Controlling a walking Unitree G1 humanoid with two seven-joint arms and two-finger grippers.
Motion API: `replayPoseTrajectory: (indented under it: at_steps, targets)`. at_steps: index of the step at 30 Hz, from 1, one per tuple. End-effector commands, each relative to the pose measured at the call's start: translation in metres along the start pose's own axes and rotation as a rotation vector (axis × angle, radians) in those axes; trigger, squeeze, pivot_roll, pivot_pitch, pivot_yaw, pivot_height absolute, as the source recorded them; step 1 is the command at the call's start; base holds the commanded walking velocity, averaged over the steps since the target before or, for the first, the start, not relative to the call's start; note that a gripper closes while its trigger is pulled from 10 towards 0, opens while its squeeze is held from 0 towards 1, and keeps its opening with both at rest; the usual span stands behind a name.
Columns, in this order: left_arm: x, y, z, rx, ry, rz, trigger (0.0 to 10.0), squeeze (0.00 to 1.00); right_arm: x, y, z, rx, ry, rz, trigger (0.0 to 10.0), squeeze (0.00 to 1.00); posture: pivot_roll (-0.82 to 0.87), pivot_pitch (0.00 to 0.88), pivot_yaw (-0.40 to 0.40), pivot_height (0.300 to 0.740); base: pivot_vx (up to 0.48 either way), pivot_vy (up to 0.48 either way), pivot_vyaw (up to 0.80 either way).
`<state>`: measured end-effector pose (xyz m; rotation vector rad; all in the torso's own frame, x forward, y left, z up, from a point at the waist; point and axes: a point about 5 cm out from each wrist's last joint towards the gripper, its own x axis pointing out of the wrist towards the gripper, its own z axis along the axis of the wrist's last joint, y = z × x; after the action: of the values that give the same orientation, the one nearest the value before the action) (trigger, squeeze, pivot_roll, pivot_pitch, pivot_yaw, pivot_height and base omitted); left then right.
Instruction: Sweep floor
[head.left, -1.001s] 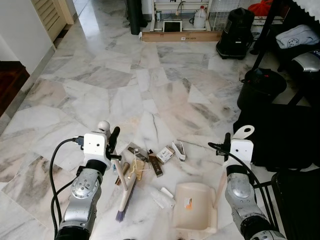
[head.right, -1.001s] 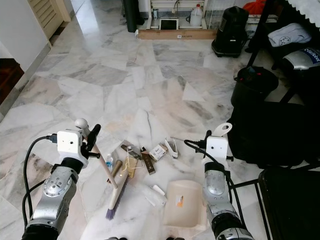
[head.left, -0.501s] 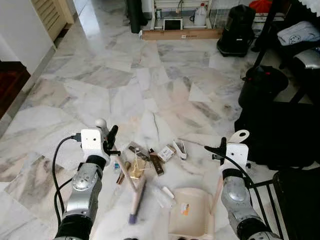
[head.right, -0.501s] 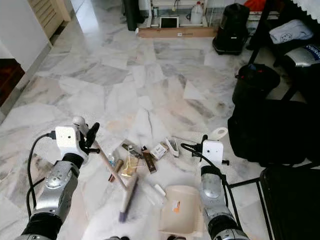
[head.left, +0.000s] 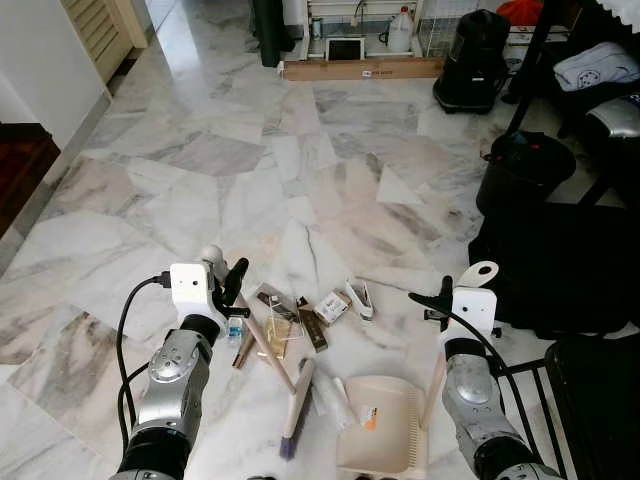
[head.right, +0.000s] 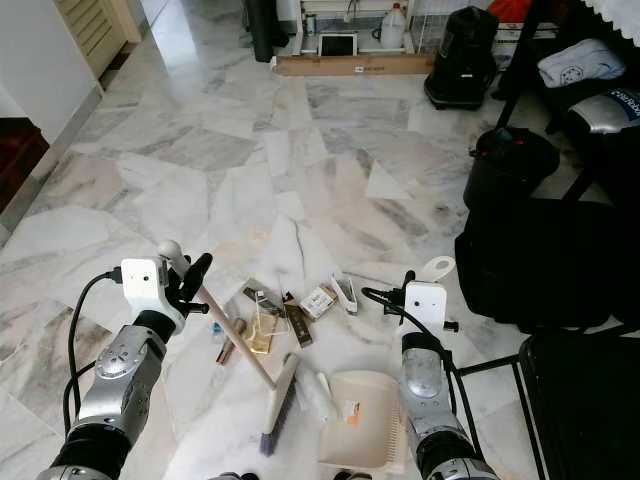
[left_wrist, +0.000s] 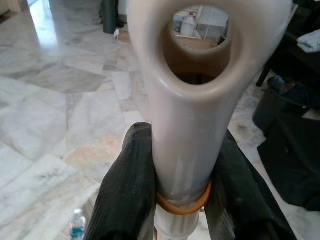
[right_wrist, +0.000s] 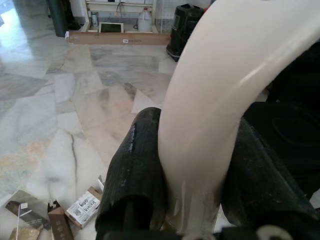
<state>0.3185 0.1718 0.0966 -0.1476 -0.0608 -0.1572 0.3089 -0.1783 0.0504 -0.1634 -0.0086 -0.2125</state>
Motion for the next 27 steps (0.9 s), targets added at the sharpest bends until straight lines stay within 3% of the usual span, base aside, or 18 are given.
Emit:
replayPoseTrajectory:
  at_steps: [1, 20, 23, 27]
  targets:
    - [0.002, 0.002, 0.008, -0.03, -0.024, -0.012, 10.0, 0.0, -0.003, 0.007, -0.004, -0.003, 0.024, 0.031, 10.0, 0.0, 0.14, 0.178, 0.04, 0.74, 0.0, 0.0, 0.0]
    - [0.01, -0.003, 0.037, -0.283, -0.112, -0.036, 10.0, 0.0, -0.001, 0.011, -0.002, 0.001, 0.026, 0.047, 10.0, 0.0, 0.14, 0.17, 0.037, 0.74, 0.0, 0.0, 0.0]
    - [0.01, -0.003, 0.041, -0.3, -0.123, -0.036, 10.0, 0.0, -0.001, 0.011, -0.002, 0.002, 0.026, 0.049, 10.0, 0.0, 0.14, 0.17, 0.037, 0.74, 0.0, 0.0, 0.0]
    - [0.009, 0.0, 0.047, -0.229, -0.142, -0.008, 10.0, 0.0, -0.001, 0.012, -0.002, 0.003, 0.027, 0.051, 10.0, 0.0, 0.14, 0.166, 0.037, 0.74, 0.0, 0.0, 0.0]
